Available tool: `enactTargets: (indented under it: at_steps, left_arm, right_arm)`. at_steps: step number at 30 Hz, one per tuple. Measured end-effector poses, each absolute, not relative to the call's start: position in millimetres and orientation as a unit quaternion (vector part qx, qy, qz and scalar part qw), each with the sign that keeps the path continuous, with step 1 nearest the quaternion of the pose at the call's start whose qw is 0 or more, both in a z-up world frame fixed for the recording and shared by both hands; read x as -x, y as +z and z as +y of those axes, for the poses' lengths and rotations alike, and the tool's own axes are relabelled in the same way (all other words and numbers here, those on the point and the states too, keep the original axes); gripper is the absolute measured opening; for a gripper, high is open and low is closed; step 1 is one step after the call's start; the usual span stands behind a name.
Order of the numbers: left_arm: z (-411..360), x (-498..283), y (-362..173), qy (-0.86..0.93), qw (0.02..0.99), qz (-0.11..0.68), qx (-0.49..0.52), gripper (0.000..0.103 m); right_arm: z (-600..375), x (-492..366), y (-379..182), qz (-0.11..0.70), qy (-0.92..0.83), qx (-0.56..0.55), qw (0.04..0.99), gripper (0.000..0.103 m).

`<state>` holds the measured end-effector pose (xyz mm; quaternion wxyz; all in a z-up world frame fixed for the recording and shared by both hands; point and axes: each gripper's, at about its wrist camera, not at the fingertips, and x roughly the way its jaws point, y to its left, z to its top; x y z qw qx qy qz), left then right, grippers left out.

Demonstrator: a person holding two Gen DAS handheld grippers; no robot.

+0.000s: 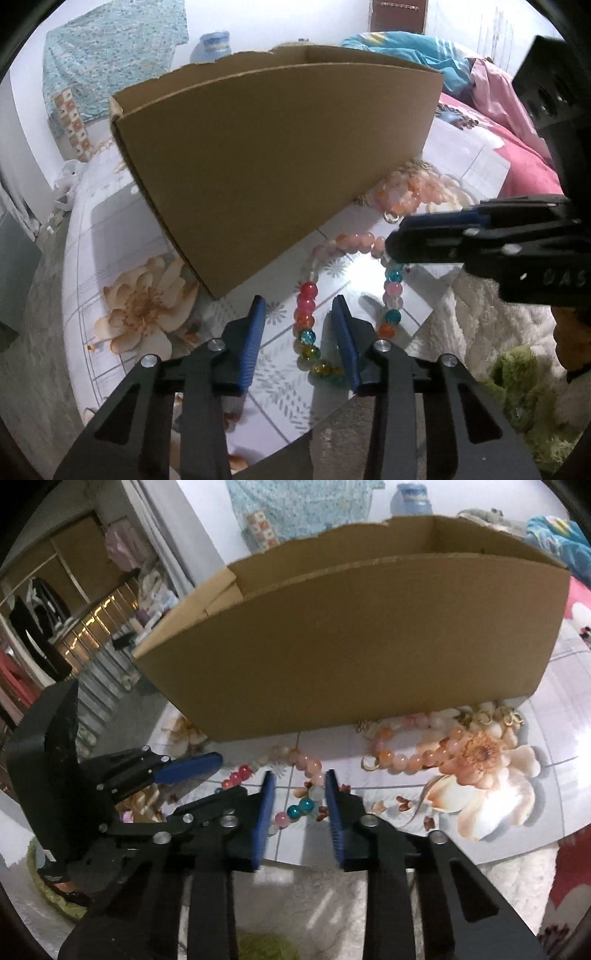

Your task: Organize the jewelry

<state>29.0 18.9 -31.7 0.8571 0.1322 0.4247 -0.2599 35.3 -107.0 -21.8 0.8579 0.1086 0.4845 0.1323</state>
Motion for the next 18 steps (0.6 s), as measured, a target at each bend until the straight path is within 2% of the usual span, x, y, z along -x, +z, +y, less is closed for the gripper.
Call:
enactTargets:
  at_steps: [4, 6, 9, 18]
  left_arm:
    - [17.1, -33.9, -32.3, -0.259, 0.858, 0.424, -0.131, 0.031]
    - [15.1, -36.0, -32.0, -0.259, 0.859, 0.423, -0.132, 0.025]
    - [12.4, -37.7, -32.2, -0.259, 0.86, 0.42, -0.133, 0.01]
    - [17.8, -19.5, -3.3, -0.274, 0.869, 0.393, -0.12, 0.01]
  right_arm:
    - [-95.3, -44.1, -31.0, 0.498, 0.12, -0.085, 0.855, 0.019]
    - [-92.1, -47.2, -35.4, 0.497, 0.118, -0.077, 0.856, 0.016]
    - [-90.6, -47.3, -36.6, 0.497, 0.118, -0.073, 0.857, 0.007]
    - [-105.6, -26.2, -14.2, 0.474, 0.133, -0.107, 0.864, 0.007]
